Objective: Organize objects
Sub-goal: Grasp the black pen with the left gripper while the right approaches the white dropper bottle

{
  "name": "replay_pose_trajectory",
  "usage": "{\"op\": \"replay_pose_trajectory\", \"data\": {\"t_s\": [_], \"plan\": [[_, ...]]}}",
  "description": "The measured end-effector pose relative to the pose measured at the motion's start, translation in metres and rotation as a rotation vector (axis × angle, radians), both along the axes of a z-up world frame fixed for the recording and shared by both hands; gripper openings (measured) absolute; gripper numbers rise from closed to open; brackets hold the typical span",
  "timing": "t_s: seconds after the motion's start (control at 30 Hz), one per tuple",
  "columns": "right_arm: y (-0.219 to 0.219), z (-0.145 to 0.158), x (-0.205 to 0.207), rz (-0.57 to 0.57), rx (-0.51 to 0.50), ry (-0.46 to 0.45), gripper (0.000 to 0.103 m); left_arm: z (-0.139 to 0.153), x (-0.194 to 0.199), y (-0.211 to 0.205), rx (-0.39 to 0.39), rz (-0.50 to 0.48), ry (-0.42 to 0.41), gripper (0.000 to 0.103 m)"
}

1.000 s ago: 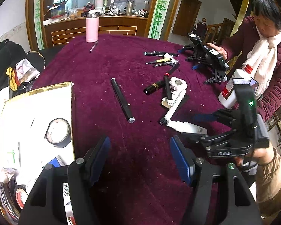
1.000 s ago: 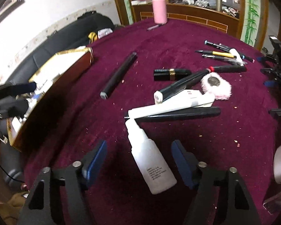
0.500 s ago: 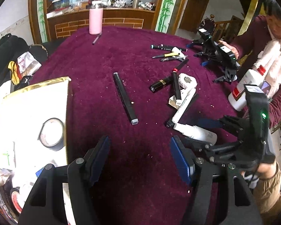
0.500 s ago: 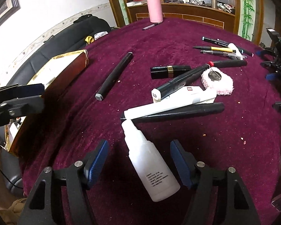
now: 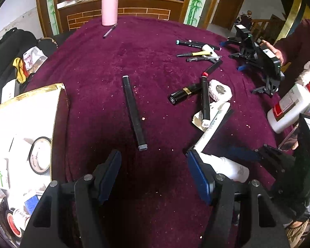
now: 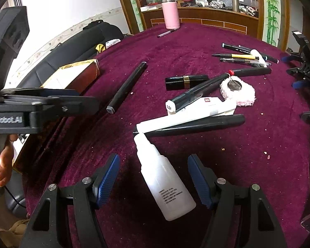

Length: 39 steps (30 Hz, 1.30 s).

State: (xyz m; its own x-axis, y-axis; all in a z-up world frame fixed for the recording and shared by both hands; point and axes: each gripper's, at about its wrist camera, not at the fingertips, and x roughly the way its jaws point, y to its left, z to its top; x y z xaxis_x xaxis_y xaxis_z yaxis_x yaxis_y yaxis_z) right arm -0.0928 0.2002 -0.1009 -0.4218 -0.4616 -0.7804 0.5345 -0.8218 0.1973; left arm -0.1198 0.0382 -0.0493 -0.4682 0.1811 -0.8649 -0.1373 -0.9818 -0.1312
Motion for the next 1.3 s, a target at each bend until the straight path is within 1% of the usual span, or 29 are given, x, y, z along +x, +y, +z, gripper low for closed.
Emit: {"op": "replay_pose_trajectory", "data": {"t_s": [0.23,0.3,0.4,0.47,0.57,0.73,0.87,0.93,1.0,1.07,1.1,1.23,1.3], "plan": [[0.005,-0.001,-0.003,0.004,-0.048,-0.008,0.074,-0.008,-0.027,-0.002,-0.008,0.094,-0.051,0.066],[0.006,-0.001,-0.003,0.001,-0.05,-0.008,0.074,-0.011,-0.036,0.001,-0.019,0.102,-0.057,0.066],[0.01,0.002,-0.002,-0.003,-0.065,-0.001,0.074,-0.022,-0.053,0.006,-0.05,0.118,-0.077,0.066],[0.012,0.003,-0.002,-0.009,-0.073,0.002,0.077,-0.031,-0.063,0.008,-0.056,0.132,-0.103,0.066],[0.015,0.004,-0.003,-0.024,-0.082,0.002,0.077,-0.04,-0.074,0.007,-0.066,0.151,-0.123,0.066],[0.016,0.005,-0.003,-0.024,-0.086,0.002,0.078,-0.049,-0.087,0.004,-0.087,0.168,-0.127,0.066],[0.015,0.005,-0.003,-0.021,-0.084,0.004,0.078,-0.053,-0.098,0.008,-0.139,0.168,-0.107,0.066],[0.016,0.005,-0.003,-0.021,-0.083,0.005,0.078,-0.054,-0.101,0.009,-0.141,0.17,-0.1,0.065],[0.016,0.005,-0.003,-0.02,-0.081,0.007,0.078,-0.053,-0.1,0.01,-0.144,0.169,-0.086,0.061],[0.015,0.005,-0.002,-0.015,-0.078,0.009,0.078,-0.053,-0.098,0.011,-0.156,0.165,-0.072,0.052],[0.015,0.005,-0.002,-0.014,-0.075,0.01,0.078,-0.052,-0.097,0.012,-0.162,0.164,-0.066,0.051],[0.014,0.005,-0.001,-0.009,-0.068,0.014,0.078,-0.051,-0.092,0.012,-0.204,0.163,-0.046,0.032],[0.014,0.005,0.0,-0.009,-0.069,0.014,0.078,-0.05,-0.088,0.014,-0.24,0.153,-0.038,0.025]]}}
